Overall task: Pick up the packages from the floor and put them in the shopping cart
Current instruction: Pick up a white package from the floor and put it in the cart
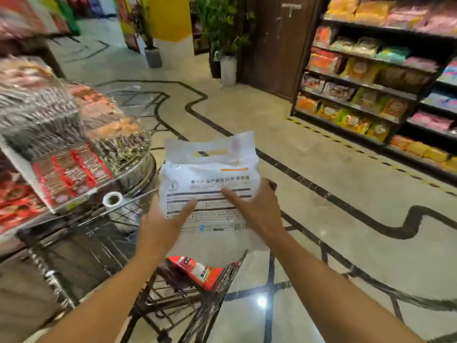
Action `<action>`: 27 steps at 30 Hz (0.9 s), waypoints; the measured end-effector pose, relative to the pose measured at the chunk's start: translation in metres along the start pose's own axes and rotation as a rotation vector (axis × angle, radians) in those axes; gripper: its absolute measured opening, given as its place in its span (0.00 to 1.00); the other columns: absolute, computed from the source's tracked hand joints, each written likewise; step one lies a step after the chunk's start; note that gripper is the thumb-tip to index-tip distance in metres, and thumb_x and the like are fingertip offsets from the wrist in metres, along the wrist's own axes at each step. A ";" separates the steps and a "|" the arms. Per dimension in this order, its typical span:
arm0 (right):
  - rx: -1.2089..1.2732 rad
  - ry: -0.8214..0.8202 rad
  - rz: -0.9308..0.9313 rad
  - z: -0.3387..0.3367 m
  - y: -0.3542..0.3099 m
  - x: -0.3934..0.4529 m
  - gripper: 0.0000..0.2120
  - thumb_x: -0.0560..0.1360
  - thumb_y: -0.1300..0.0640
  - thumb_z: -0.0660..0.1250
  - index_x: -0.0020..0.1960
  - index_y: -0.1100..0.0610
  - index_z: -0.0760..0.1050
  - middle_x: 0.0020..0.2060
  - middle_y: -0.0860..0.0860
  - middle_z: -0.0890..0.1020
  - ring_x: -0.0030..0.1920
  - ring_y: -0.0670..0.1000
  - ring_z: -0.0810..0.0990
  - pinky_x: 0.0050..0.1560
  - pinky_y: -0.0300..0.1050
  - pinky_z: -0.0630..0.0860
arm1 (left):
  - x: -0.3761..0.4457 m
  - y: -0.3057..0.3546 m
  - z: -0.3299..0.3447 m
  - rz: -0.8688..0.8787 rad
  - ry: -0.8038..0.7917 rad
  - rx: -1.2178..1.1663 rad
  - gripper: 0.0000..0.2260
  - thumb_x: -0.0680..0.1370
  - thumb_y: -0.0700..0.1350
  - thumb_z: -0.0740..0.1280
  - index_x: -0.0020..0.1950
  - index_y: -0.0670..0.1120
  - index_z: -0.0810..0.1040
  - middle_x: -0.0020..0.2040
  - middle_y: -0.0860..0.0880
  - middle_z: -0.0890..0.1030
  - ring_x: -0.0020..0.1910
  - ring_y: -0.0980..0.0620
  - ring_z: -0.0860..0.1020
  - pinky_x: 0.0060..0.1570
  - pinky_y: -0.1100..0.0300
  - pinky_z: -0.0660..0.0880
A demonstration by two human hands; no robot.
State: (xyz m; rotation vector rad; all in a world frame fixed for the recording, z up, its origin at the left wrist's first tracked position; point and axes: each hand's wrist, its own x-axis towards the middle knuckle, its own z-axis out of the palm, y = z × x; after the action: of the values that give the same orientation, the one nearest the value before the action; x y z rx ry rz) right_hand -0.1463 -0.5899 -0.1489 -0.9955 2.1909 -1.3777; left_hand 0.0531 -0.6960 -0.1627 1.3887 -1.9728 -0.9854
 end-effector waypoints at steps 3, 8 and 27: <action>0.005 -0.093 -0.023 0.028 0.008 0.032 0.29 0.66 0.31 0.78 0.60 0.45 0.80 0.49 0.41 0.87 0.49 0.38 0.86 0.54 0.45 0.84 | 0.019 -0.023 0.006 -0.127 0.048 -0.016 0.36 0.66 0.81 0.64 0.66 0.61 0.73 0.54 0.58 0.83 0.52 0.51 0.83 0.53 0.46 0.80; -0.060 -0.272 -0.094 0.066 0.019 0.085 0.23 0.70 0.35 0.79 0.59 0.44 0.81 0.47 0.39 0.88 0.48 0.37 0.86 0.53 0.47 0.84 | 0.048 -0.052 0.028 -0.273 0.121 -0.136 0.25 0.74 0.66 0.72 0.67 0.61 0.70 0.52 0.63 0.79 0.50 0.55 0.77 0.50 0.57 0.68; -0.263 -0.847 0.094 0.227 0.124 0.204 0.23 0.72 0.39 0.79 0.59 0.40 0.69 0.54 0.42 0.83 0.55 0.48 0.82 0.62 0.51 0.81 | 0.114 -0.215 0.128 -0.944 0.199 -0.550 0.42 0.59 0.71 0.82 0.68 0.57 0.76 0.58 0.55 0.86 0.56 0.51 0.85 0.60 0.44 0.80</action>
State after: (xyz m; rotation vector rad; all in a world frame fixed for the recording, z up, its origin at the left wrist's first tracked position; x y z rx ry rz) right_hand -0.1885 -0.8475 -0.3500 -1.2457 1.7318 -0.4646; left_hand 0.0380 -0.8146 -0.4105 1.9703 -0.7294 -1.5419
